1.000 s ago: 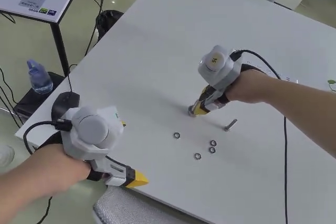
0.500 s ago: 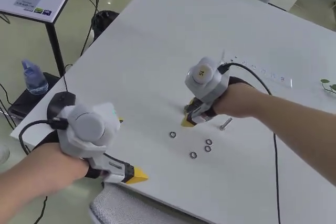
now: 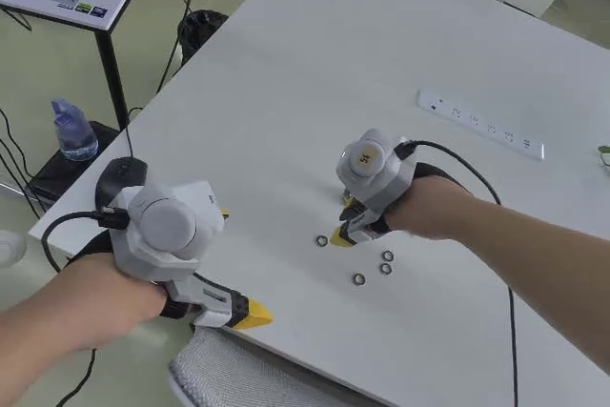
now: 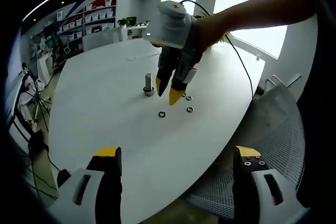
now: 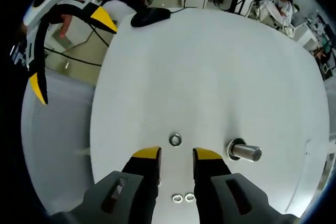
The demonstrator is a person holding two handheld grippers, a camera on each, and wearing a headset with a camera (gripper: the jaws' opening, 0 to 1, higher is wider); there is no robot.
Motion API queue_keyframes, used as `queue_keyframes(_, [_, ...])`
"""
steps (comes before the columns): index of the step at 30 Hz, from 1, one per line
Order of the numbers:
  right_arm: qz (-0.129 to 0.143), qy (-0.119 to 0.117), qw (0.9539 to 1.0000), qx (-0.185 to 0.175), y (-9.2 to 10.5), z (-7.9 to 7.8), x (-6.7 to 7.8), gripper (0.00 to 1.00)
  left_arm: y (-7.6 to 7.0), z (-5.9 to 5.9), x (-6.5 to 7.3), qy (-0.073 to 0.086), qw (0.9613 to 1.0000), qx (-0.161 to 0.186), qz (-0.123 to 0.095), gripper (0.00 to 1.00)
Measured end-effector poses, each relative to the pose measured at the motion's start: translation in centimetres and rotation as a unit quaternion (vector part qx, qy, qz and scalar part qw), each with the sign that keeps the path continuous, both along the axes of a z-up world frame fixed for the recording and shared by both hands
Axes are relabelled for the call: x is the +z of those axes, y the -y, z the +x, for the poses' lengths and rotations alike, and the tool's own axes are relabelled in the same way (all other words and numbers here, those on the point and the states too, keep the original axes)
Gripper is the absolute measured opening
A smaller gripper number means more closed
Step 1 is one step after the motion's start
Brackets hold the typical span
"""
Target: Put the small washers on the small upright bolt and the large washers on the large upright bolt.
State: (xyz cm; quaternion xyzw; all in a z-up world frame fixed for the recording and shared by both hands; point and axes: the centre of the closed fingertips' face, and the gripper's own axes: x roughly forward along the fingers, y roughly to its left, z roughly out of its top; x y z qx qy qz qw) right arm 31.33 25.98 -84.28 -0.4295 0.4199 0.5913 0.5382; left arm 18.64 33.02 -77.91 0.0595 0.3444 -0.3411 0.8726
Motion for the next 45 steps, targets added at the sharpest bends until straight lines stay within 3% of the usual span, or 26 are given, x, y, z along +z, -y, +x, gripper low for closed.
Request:
queue_keyframes(7, [-0.005,-0.001,1.0000,0.002,-0.1,-0.3,-1.6,0.25,-0.2,0.2,0.1,0.000,1.0000,0.006,-0.001,0.87])
queue_keyframes(23, [0.004,0.013,0.9999,-0.008,-0.4,-0.7,-3.8,0.25,0.3,-0.1,-0.4,-0.005,1.0000,0.004,-0.006,0.87])
queue_keyframes(35, [0.011,0.030,0.9995,0.001,-0.6,-0.9,-3.6,0.18,0.2,-0.2,-0.5,-0.007,0.9999,0.005,-0.006,0.86])
queue_keyframes(45, [-0.001,0.028,0.9996,-0.004,-0.6,-0.7,-3.5,0.15,0.3,-0.3,-0.4,-0.007,1.0000,0.004,-0.006,0.85])
